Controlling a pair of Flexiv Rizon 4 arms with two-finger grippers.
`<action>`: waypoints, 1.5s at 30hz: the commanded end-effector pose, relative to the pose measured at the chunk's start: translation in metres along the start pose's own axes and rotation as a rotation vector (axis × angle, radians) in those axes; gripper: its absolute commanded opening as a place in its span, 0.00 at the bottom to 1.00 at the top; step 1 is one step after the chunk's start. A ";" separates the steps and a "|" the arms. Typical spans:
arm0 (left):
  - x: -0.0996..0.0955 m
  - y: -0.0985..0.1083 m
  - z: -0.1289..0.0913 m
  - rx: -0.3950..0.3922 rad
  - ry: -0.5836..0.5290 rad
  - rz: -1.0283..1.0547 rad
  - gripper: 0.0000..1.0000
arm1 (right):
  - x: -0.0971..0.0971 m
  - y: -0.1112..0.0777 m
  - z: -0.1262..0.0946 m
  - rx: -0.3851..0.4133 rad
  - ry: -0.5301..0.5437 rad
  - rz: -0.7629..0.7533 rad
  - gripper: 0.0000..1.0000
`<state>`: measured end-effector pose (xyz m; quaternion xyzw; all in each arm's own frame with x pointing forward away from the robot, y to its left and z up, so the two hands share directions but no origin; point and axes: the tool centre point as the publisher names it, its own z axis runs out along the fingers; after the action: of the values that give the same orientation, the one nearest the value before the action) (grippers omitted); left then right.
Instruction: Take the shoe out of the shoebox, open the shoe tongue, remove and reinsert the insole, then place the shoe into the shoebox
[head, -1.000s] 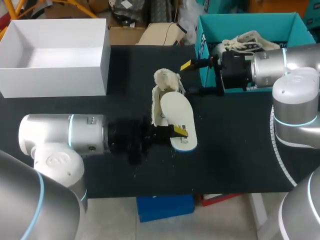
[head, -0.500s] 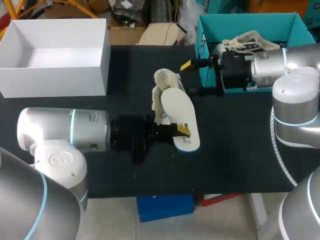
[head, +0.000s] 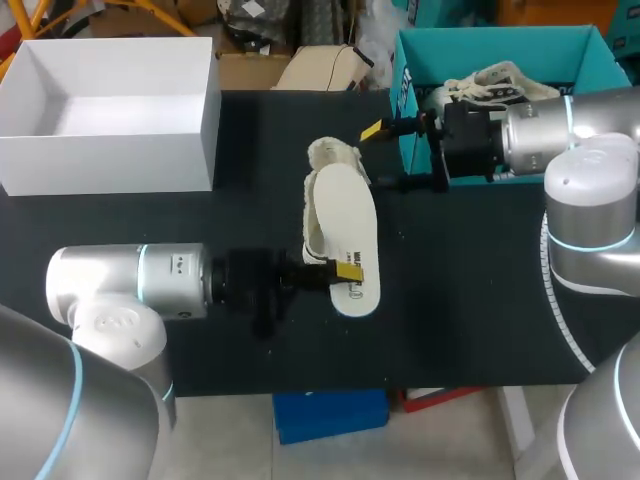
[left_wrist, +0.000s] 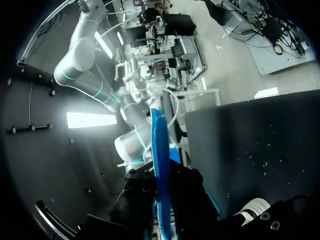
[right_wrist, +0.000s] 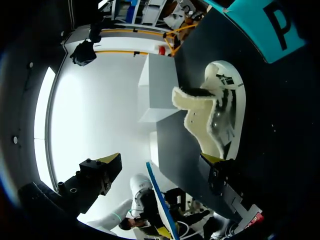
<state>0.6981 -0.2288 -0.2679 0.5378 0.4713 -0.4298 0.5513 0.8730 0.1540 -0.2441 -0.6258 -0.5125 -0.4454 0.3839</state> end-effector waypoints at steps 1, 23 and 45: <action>0.014 0.016 -0.002 0.005 -0.015 0.014 0.00 | -0.001 -0.001 0.001 -0.003 0.002 0.000 1.00; 0.032 0.095 -0.008 0.002 0.014 0.017 0.00 | -0.001 -0.001 0.001 -0.003 0.002 0.000 1.00; 0.031 0.093 -0.010 -0.002 0.014 0.010 0.00 | -0.020 -0.002 0.022 0.143 0.190 -0.183 1.00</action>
<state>0.7950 -0.2121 -0.2812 0.5420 0.4719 -0.4252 0.5503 0.8626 0.1638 -0.2603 -0.5243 -0.5638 -0.4869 0.4124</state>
